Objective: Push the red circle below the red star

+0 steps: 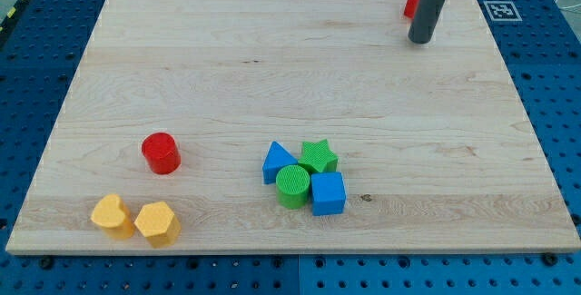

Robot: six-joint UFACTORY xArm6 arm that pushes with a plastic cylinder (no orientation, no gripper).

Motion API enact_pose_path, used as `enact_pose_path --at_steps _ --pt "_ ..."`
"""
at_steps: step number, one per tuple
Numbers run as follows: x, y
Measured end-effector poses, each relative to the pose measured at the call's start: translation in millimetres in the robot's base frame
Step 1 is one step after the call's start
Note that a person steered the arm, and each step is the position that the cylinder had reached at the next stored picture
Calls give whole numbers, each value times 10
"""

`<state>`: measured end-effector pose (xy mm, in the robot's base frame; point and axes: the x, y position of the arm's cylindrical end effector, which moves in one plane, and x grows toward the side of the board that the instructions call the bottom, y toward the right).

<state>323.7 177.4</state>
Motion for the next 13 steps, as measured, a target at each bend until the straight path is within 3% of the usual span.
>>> enact_pose_path --at_steps 4,8,12,13 --pt "481 -208" --pt "639 -2090" --pt "1532 -3622" --pt "1809 -3730"
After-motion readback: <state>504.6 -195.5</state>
